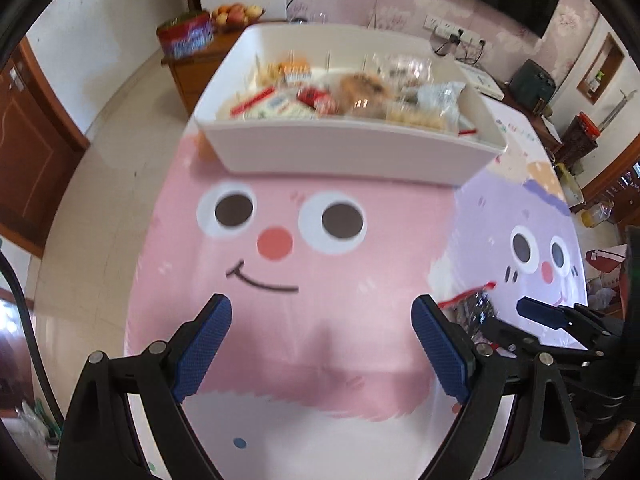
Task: Organize snacks
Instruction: 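Withdraw both tools and move the right tool over the dark chocolate packet, then grasp the dark chocolate packet with the right tool, then carry the chocolate packet over the white tray and open the right tool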
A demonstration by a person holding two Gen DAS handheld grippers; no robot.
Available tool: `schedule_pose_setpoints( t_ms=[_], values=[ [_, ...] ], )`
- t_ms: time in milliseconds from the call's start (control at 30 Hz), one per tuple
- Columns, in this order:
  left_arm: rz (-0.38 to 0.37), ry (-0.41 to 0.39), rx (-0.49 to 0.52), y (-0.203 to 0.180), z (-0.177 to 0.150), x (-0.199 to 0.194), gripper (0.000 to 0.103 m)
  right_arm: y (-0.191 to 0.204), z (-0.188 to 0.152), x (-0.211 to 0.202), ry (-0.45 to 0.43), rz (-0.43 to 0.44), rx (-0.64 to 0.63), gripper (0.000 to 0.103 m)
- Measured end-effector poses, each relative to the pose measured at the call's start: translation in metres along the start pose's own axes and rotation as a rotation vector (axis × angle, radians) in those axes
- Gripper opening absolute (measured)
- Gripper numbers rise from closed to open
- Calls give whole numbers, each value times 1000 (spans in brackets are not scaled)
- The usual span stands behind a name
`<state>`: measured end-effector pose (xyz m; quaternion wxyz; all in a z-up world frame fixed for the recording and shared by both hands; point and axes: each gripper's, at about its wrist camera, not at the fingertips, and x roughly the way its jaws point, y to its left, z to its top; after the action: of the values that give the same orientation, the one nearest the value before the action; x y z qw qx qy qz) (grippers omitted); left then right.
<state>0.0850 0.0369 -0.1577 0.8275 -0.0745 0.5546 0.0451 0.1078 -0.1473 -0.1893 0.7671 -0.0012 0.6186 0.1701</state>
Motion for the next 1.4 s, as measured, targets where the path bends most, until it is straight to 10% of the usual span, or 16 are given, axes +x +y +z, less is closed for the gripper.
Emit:
schedule_pose_setpoints(
  t_ms=[633,1133,1233,1400],
  values=[
    [5,85,-66,15,-22,32,91,16,1,49,54,-127,-179,72],
    [-5,96,-18,-4,-19,28,91,9,-11,27,12,-110,-159,35],
    [-5,88,-5,-6,-16,22,91,11,-10,17,6,-80,-137,10],
    [0,75,9,-5,-8,13,91,18,-10,9,-20,-44,-112,7]
  ],
)
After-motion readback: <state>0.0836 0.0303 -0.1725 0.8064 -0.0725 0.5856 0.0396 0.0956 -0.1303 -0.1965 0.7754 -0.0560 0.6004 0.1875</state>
